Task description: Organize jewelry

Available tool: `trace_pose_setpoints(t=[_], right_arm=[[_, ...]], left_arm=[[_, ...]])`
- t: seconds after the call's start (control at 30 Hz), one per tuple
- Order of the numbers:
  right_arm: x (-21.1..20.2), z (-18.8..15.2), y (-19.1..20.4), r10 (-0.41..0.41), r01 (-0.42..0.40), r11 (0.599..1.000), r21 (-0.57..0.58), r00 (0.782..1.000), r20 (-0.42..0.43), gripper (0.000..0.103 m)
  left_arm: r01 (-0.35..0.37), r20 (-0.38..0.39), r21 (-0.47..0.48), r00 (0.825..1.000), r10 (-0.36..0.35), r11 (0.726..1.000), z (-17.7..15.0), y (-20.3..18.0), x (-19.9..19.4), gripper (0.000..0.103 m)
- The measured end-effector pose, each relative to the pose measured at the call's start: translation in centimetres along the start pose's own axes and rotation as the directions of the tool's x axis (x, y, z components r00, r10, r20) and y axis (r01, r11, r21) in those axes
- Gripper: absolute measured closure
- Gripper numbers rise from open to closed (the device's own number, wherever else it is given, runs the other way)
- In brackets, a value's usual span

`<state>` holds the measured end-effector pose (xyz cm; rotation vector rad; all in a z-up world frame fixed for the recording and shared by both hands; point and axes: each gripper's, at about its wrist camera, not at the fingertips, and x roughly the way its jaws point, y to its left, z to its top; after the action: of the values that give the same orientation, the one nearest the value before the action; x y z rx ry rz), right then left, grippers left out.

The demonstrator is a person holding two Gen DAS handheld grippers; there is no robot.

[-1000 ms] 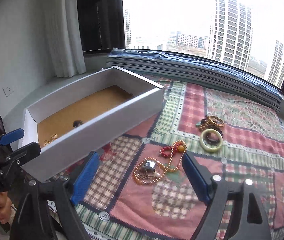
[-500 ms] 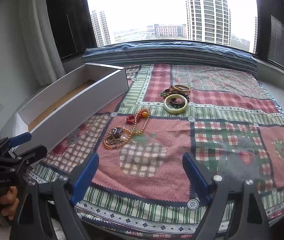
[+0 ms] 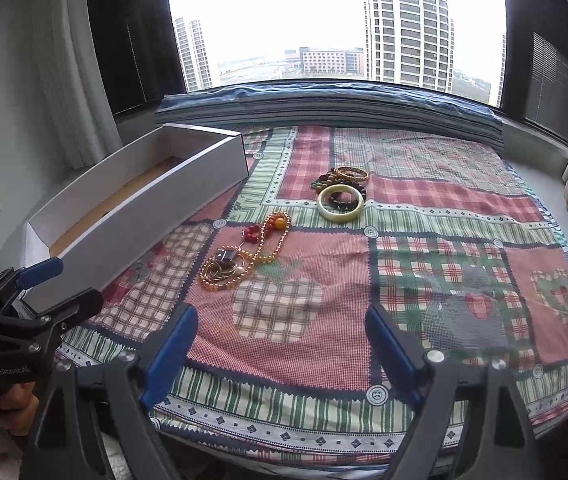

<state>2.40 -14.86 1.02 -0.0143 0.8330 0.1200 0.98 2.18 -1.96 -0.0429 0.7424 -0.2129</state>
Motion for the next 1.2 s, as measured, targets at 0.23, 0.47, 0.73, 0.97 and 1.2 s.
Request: trace_pose_setpoints(t=[0.23,0.47,0.73,0.97,1.2], right_arm=[[0.1,-0.4,0.6,-0.017,0.017,0.999,-0.031,1.0,-0.004,0.016],[0.3,-0.7,1.7,-0.072,0.071,0.994,-0.078,0.997,-0.007,0.016],[0.9,-1.1,2.2,-0.077,0.073,0.992,-0.099,0.997,-0.033,0.016],[0.8,-1.3,2.4,-0.072,0.068,0.993,-0.096,0.997,-0.033,0.016],[1.3,-1.5,2.4,-0.053,0.048,0.995,-0.087,0.997,-0.061,0.016]], left_arm=[[-0.048,0.007,0.027,0.999,0.048,0.998,-0.4,-0.7,-0.2,0.001],[-0.085,-0.003,0.029,0.996,0.085,0.996,-0.8,-0.3,-0.1,0.001],[-0.097,-0.033,0.001,0.995,0.097,0.995,-1.0,0.2,0.4,0.001],[-0.097,-0.035,-0.007,0.995,0.096,0.995,-1.1,0.3,0.3,0.001],[-0.105,-0.066,-0.008,0.992,0.105,0.994,-1.4,0.4,0.9,0.001]])
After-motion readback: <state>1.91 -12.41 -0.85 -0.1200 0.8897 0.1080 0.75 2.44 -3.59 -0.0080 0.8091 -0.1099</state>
